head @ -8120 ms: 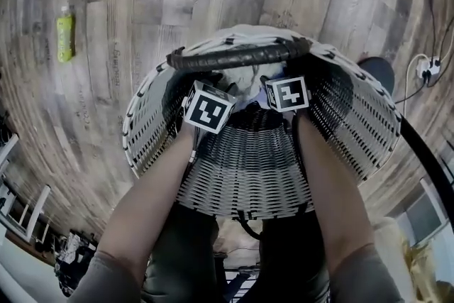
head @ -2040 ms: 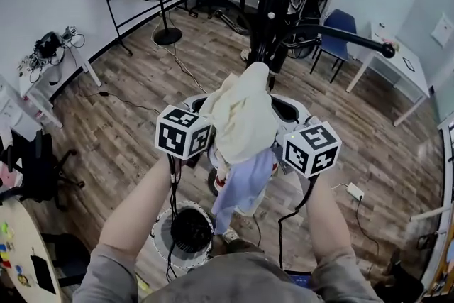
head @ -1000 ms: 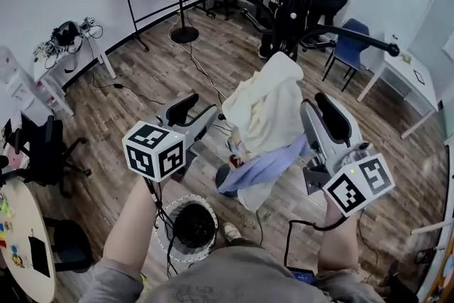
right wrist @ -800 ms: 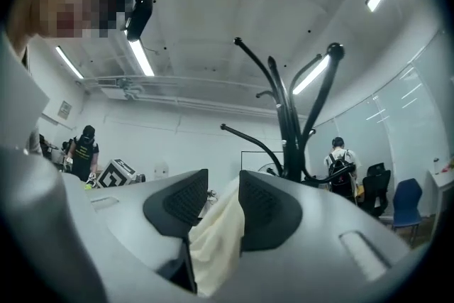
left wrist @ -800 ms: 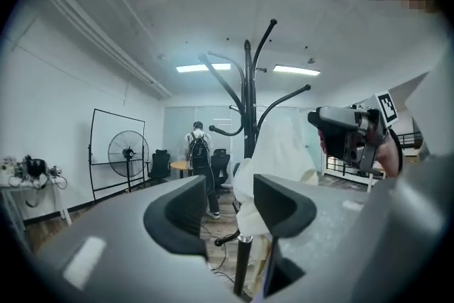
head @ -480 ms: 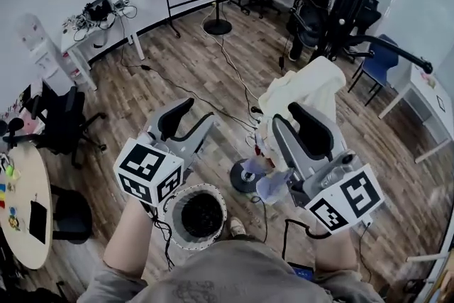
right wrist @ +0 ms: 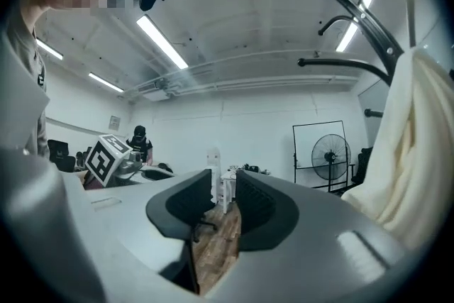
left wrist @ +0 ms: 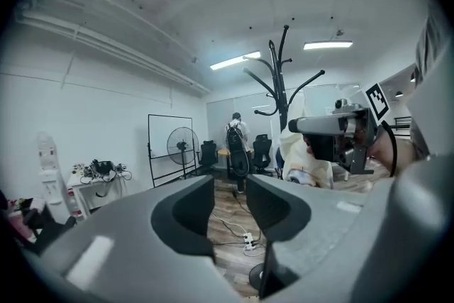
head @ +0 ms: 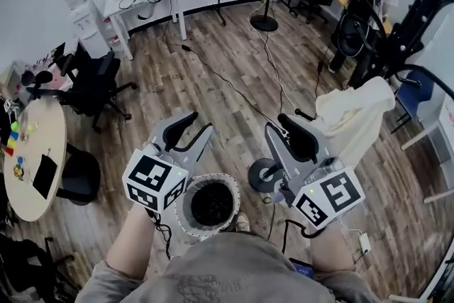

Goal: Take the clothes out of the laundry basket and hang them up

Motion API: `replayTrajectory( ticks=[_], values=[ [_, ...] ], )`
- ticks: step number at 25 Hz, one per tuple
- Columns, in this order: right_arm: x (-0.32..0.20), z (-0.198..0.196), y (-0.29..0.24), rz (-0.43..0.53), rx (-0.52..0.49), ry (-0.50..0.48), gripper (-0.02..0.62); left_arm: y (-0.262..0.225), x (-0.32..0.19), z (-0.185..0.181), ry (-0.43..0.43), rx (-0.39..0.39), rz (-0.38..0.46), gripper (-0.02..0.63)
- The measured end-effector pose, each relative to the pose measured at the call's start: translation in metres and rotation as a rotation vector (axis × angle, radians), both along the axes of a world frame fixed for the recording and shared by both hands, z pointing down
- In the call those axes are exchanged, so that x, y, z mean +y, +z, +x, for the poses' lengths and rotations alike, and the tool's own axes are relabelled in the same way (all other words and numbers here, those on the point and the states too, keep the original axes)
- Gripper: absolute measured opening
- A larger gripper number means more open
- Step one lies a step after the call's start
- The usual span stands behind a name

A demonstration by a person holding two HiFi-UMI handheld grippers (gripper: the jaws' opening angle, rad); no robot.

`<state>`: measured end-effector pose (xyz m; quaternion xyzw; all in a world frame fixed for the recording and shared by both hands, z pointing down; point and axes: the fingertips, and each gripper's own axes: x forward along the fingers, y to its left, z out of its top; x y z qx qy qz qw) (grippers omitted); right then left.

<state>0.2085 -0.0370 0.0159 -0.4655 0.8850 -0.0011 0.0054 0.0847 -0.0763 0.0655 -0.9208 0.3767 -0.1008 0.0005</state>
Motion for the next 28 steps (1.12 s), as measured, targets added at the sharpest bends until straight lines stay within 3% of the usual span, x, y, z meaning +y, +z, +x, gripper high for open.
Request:
replayTrajectory(
  ticks=[7, 13, 17, 20, 28],
  values=[
    [-0.007, -0.046, 0.035, -0.069, 0.019, -0.12, 0.076, 0.028, 0.015, -0.057, -0.143, 0.002, -0.045, 0.123],
    [0.0, -0.086, 0.059, -0.111, 0.016, -0.226, 0.058, 0.048, 0.029, -0.094, -0.235, -0.014, -0.075, 0.071],
    [0.004, -0.109, 0.073, -0.128, 0.024, -0.284, 0.047, 0.06, 0.039, -0.116, -0.301, 0.005, -0.096, 0.001],
    [0.006, -0.119, 0.071, -0.12, -0.005, -0.316, 0.026, 0.067, 0.047, -0.129, -0.33, 0.007, -0.116, 0.0],
    [0.011, -0.133, 0.079, -0.133, 0.027, -0.352, 0.026, 0.069, 0.06, -0.154, -0.39, 0.025, -0.108, 0.0]
  ],
)
